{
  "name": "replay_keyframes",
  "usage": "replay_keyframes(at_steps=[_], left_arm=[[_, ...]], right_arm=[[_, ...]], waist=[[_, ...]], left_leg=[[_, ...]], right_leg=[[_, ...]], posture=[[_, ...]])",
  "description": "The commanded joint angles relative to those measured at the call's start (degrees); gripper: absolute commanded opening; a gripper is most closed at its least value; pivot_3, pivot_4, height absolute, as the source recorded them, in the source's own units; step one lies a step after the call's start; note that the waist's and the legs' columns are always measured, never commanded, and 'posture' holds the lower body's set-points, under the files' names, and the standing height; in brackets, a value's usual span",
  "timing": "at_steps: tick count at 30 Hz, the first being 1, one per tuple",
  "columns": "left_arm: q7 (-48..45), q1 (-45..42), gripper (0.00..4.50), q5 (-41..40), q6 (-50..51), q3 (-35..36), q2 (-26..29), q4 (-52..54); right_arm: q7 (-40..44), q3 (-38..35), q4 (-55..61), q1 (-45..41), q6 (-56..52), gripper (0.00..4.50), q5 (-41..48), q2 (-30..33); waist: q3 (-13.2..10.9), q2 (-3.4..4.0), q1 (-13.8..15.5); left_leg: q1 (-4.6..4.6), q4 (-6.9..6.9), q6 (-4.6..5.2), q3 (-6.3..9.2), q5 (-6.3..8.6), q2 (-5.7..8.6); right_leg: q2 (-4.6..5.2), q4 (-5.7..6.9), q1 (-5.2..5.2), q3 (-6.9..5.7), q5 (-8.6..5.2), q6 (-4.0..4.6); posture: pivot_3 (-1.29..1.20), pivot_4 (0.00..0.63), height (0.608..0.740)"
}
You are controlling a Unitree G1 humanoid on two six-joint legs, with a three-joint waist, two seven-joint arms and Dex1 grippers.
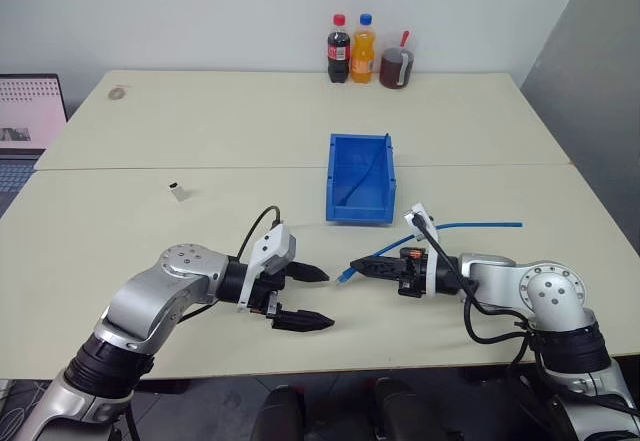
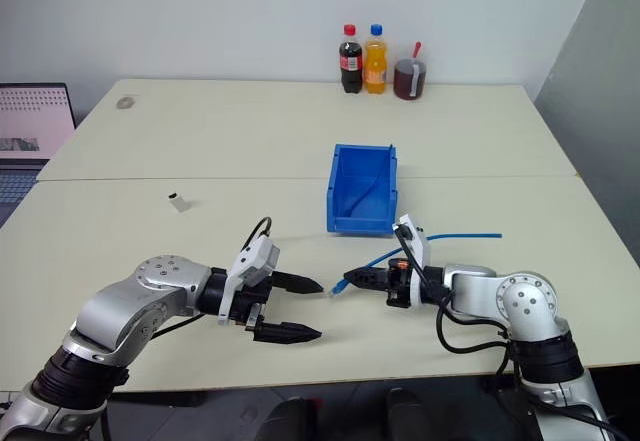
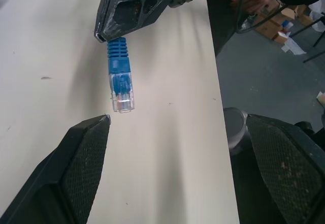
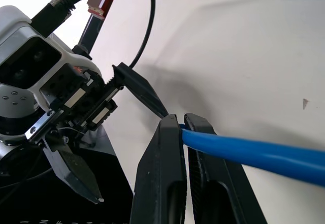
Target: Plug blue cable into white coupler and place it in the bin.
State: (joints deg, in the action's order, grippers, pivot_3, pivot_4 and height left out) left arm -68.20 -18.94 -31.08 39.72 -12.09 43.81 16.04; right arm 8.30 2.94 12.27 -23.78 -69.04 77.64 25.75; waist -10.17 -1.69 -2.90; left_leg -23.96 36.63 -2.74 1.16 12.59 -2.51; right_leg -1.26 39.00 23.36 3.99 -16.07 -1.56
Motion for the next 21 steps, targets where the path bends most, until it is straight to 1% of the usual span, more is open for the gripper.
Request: replay_keyframes(at_steps=[1,5,11,13,14,16,17,20,21], left_arm=[[0.8,-0.6,4.46,1.5,-1.1,-0.8,-1.1,-0.5],[1.3,-1.2,4.46,3.7,-3.2,-1.7,-2.4,-2.1],[1.4,-1.8,4.46,4.7,-3.4,-2.4,-3.9,-3.0],[1.4,-1.8,4.1,4.6,-3.1,-2.4,-4.2,-2.9],[1.4,-1.9,3.99,4.4,-2.8,-2.3,-4.3,-2.7],[1.4,-2.0,3.52,4.1,-2.4,-2.2,-4.5,-2.4],[1.4,-2.0,3.38,4.0,-2.1,-2.1,-4.5,-2.2],[0.8,-1.9,2.71,3.5,-1.5,-2.0,-4.1,-1.5],[0.7,-1.9,2.56,3.4,-1.3,-2.0,-4.1,-1.4]], right_arm=[[-0.9,-1.7,2.5,-1.5,-0.5,0.0,1.9,-1.0],[-1.3,-1.8,3.5,-1.8,-1.7,0.0,3.5,-1.2],[-2.2,-1.7,4.8,-1.1,-2.6,0.0,4.5,-1.1],[-2.5,-1.5,5.2,-0.9,-2.8,0.0,4.6,-1.1],[-2.5,-1.5,5.4,-0.8,-2.9,0.0,4.6,-1.1],[-2.5,-1.4,5.7,-0.7,-3.0,0.0,4.5,-1.0],[-2.4,-1.3,5.8,-0.6,-3.1,0.0,4.3,-0.9],[-2.0,-0.8,6.0,-0.2,-3.2,0.0,3.2,-0.7],[-1.9,-0.8,6.1,-0.1,-3.2,0.0,3.0,-0.7]], waist=[[0.0,0.0,0.0],[0.0,0.0,0.0],[0.0,0.0,0.0],[0.0,0.0,0.0],[0.0,0.0,0.0],[0.0,0.0,0.0],[0.0,0.0,0.0],[0.0,0.0,0.0],[0.0,0.0,0.0]], left_leg=[[0.0,0.0,0.0,-0.01,0.0,0.01],[0.01,0.0,0.0,-0.02,0.0,0.02],[0.0,0.0,0.0,-0.01,0.0,0.01],[0.0,0.0,0.0,-0.01,0.0,0.02],[0.0,0.0,0.0,-0.01,0.0,0.02],[0.0,0.0,0.0,-0.01,0.0,0.02],[0.0,0.0,0.0,-0.01,0.0,0.02],[0.0,0.0,0.0,-0.01,0.0,0.02],[0.0,0.0,0.0,-0.01,0.0,0.02]], right_leg=[[0.0,0.0,0.0,0.0,0.0,0.0],[0.01,0.0,0.0,0.01,0.0,0.0],[0.0,0.0,0.0,0.0,0.0,0.0],[0.0,0.0,0.0,0.0,0.0,0.0],[0.0,0.0,0.0,0.0,0.0,0.0],[0.0,0.0,0.0,0.0,0.0,0.0],[0.0,0.0,0.0,0.0,0.0,0.0],[0.0,0.0,0.0,0.0,0.0,0.0],[0.0,0.0,0.0,0.0,0.0,0.0]], posture=[[0.0,0.15,0.74],[0.0,0.15,0.74],[0.0,0.15,0.74],[0.0,0.15,0.74],[0.0,0.15,0.74],[0.0,0.15,0.74],[0.0,0.15,0.74],[0.0,0.15,0.74],[0.0,0.15,0.74]])
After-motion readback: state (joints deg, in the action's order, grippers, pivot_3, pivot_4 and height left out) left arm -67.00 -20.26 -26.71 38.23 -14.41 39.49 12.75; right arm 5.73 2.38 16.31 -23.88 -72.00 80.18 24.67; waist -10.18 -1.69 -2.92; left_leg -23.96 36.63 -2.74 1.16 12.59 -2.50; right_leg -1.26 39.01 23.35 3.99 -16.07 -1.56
